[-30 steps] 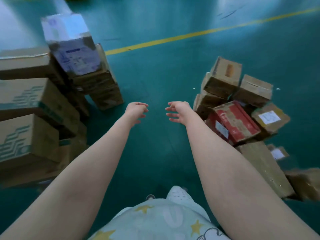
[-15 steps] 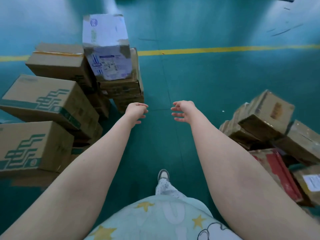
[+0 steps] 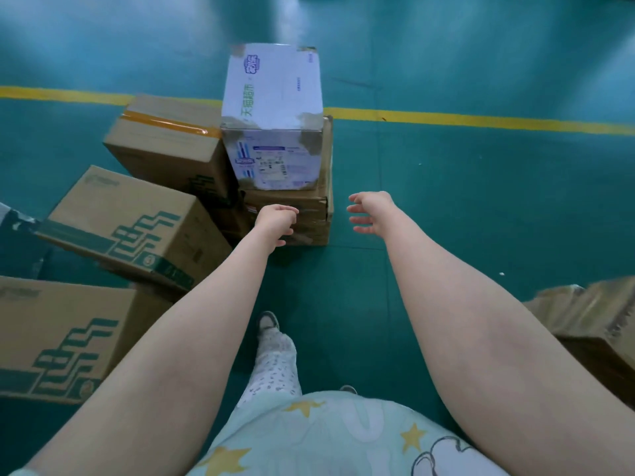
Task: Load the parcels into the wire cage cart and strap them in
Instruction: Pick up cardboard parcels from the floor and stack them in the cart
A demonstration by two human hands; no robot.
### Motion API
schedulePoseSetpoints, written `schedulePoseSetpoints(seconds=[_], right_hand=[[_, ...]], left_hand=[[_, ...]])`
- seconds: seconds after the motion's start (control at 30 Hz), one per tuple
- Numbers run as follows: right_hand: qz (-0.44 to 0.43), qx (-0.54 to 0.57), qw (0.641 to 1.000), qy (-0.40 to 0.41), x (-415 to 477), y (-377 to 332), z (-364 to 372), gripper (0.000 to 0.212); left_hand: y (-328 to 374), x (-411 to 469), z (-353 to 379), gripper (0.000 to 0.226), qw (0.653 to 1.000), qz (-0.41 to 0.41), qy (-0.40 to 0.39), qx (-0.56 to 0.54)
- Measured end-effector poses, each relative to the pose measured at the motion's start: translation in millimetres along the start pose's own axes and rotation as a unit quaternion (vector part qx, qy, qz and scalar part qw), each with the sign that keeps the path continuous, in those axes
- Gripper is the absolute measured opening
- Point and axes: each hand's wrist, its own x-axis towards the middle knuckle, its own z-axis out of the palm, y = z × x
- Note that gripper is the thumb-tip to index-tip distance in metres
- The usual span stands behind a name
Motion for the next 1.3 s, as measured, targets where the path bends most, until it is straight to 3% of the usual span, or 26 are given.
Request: schedulePoseSetpoints(seconds=[0.17, 0.43, 0.57, 0.73, 0.8, 0.9, 1.03, 1.23, 1.3], right_hand=[[0.005, 0.031, 0.999, 0.007, 46.8, -46.7, 53.9, 0.034], [0.032, 0.04, 0.998, 0.034, 102.4, -94.7, 97.0, 0.029], [0.045, 0.027, 0.997, 0.065, 130.7, -111.1, 108.4, 0.036], [0.046, -0.006, 0.99, 0.134, 173.7, -123.0, 111.3, 0.053], [0.063, -0.016, 0.991, 0.116, 187.4, -124.0, 109.3, 0.059], [0.094, -0.017, 0.994, 0.05, 200.0, -125.4, 108.3, 0.067], [0.109, 0.056, 0.993, -0.002, 217.6, -131.0, 109.2, 0.049], [0.036, 0.146, 0.987, 0.064, 223.7, -137.2, 105.9, 0.017], [0.02, 0.153, 0.984, 0.086, 224.5, -144.4, 93.4, 0.019]], left_hand=[[38.9, 66.0, -47.8, 0.022, 1.0, -0.014, 0.01, 0.011], [77.4, 158.0, -103.2, 0.059, 0.998, -0.053, 0.013, 0.011], [80.5, 209.0, -104.0, 0.082, 0.996, -0.077, 0.03, -0.032], [103.9, 223.4, -100.0, 0.071, 0.991, -0.07, 0.075, -0.084], [109.4, 236.0, -99.9, 0.064, 0.989, -0.07, 0.087, -0.093], [113.6, 249.1, -104.3, 0.057, 0.988, -0.123, 0.038, -0.089], [108.8, 261.9, -104.8, 0.058, 0.984, -0.135, -0.002, -0.113], [114.4, 266.3, -91.0, 0.059, 0.985, -0.051, 0.035, -0.162], [121.3, 265.6, -86.7, 0.061, 0.986, -0.034, 0.019, -0.16]])
